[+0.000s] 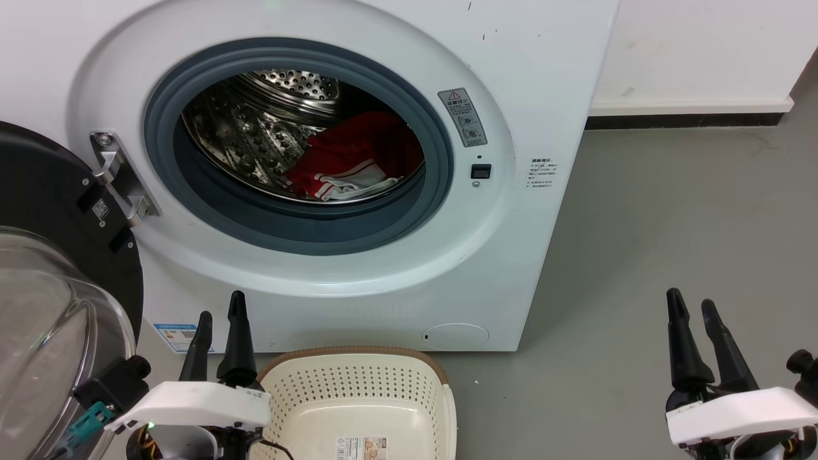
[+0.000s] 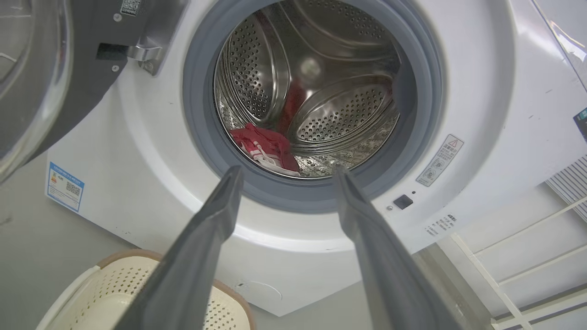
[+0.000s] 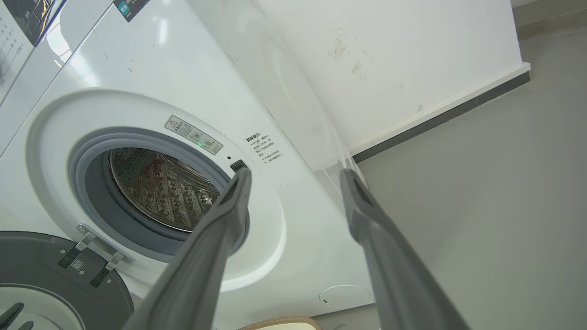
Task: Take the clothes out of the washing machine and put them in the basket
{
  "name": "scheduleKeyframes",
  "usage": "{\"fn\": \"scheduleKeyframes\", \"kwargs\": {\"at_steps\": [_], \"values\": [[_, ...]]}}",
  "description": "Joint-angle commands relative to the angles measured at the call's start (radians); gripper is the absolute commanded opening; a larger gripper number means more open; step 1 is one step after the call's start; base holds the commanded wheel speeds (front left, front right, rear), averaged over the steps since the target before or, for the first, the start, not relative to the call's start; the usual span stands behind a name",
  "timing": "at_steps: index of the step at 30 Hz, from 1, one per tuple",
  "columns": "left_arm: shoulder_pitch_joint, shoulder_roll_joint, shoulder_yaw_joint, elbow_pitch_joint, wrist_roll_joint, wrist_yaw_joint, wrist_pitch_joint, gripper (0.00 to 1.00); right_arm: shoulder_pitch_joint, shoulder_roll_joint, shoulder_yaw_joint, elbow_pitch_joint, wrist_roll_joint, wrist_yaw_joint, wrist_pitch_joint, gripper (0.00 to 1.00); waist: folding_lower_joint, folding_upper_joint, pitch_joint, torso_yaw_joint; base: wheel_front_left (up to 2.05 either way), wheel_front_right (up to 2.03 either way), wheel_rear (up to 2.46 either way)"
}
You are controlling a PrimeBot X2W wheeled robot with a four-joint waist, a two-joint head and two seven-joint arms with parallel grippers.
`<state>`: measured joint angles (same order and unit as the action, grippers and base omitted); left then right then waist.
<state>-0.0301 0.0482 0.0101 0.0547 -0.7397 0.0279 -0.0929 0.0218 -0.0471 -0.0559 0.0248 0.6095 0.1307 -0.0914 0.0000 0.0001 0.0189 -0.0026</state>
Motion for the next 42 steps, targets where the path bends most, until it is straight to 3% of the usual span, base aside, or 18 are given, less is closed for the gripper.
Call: {"fn": "scheduleKeyframes", "kwargs": {"at_steps": [1, 19, 42], "values": [[-0.004, 0.002, -0.002, -0.019, 0.032, 0.005, -0.011, 1.00, -0.004, -0.004, 0.002, -0.021, -0.035, 0.000, -0.011, 1.00, 0.0000, -0.0001, 0.000, 0.000, 0.00, 0.00, 0.00], [0.024, 0.002, -0.025, -0.046, 0.236, 0.024, -0.062, 1.00, 0.032, -0.005, 0.008, -0.070, -0.263, 0.000, -0.062, 1.00, 0.0000, -0.0001, 0.000, -0.001, 0.00, 0.00, 0.00], [0.048, 0.002, -0.044, -0.071, 0.448, 0.050, -0.116, 1.00, 0.063, -0.005, 0.009, -0.140, -0.437, 0.000, -0.117, 1.00, 0.0000, -0.0001, 0.007, 0.001, 0.00, 0.00, 0.00]]}}
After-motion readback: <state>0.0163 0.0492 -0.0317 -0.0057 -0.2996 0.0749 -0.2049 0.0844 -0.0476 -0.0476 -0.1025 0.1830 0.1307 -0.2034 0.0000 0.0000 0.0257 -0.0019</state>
